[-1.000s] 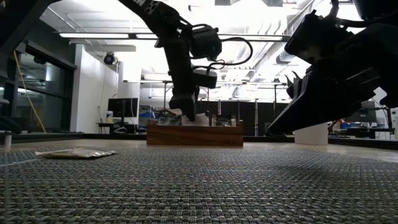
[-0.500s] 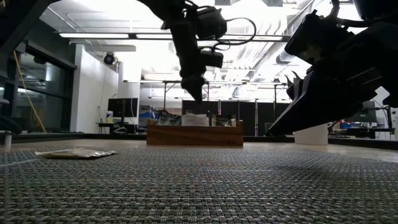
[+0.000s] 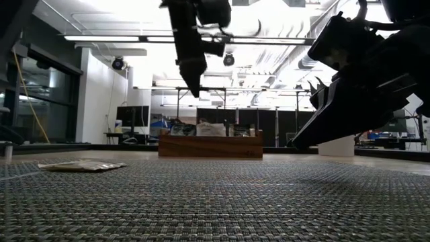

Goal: Pick & Place Tea
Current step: Put the light brown tea bag into the right compartment of the wooden organizer

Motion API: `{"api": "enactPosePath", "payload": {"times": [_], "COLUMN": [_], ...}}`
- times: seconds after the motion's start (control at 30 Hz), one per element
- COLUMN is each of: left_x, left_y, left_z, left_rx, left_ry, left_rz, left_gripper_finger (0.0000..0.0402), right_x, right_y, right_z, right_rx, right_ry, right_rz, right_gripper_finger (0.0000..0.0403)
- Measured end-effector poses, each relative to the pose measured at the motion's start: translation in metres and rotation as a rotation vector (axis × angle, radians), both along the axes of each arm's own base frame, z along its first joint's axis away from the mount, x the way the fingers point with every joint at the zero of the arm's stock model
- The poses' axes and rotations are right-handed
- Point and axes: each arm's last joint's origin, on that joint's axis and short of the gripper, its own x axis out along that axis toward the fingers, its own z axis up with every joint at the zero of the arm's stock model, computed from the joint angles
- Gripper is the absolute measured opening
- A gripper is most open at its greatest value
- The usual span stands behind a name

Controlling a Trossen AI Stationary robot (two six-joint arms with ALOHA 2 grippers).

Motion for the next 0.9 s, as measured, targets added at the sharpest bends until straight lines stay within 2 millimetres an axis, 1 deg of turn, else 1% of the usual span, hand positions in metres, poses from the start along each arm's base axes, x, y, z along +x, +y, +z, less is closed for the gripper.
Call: {"api": "enactPosePath", "payload": {"times": [0.07,0.13,0.2,0.3,0.37,0.47,0.53,0.6,0.63,0.7,0.77,0.83,0.9], "left_x": [-0.005,-0.016,-0.024,-0.045,-0.053,-0.073,-0.081,-0.094,-0.098,-0.103,-0.113,-0.114,-0.123], "left_y": [-0.009,-0.019,-0.028,-0.041,-0.049,-0.062,-0.072,-0.082,-0.088,-0.101,-0.117,-0.134,-0.152], "left_z": [0.007,0.012,0.018,0.019,0.017,0.004,-0.004,-0.016,-0.021,-0.031,-0.042,-0.053,-0.065], "left_rx": [0.007,-0.001,-0.003,-0.018,-0.024,-0.053,-0.082,-0.113,-0.125,-0.159,-0.191,-0.231,-0.255], "left_ry": [-0.034,-0.042,-0.089,-0.119,-0.177,-0.202,-0.255,-0.25,-0.262,-0.314,-0.308,-0.356,-0.333], "left_rz": [-0.004,-0.001,0.007,0.028,0.042,0.062,0.072,0.097,0.107,0.12,0.13,0.128,0.128], "left_gripper_finger": [0.0193,0.0193,0.0193,0.0193,0.0193,0.0193,0.0193,0.0193,0.0193,0.0193,0.0193,0.0193,0.0193], "right_x": [0.0,0.0,0.0,0.0,0.0,0.0,0.0,0.0,0.0,0.0,0.0,0.0,0.001], "right_y": [0.0,0.0,0.0,0.0,0.0,0.0,0.0,0.0,0.0,0.001,0.001,0.001,0.0], "right_z": [0.0,0.0,0.0,0.0,0.0,0.0,0.0,0.0,0.0,0.0,0.0,0.001,0.001], "right_rx": [0.0,0.001,0.004,0.004,0.004,0.004,0.005,0.006,0.006,0.007,0.008,0.008,0.005], "right_ry": [0.0,0.001,0.002,0.003,0.003,0.003,0.003,0.001,0.001,-0.002,-0.003,-0.005,-0.009], "right_rz": [0.0,0.001,0.005,0.006,0.007,0.006,0.007,0.007,0.006,0.007,0.006,0.006,-0.001], "right_gripper_finger": [0.0,0.0001,0.0,0.0001,0.0,0.0,0.0,0.0,0.0,0.0,0.0,0.0,0.0]}}
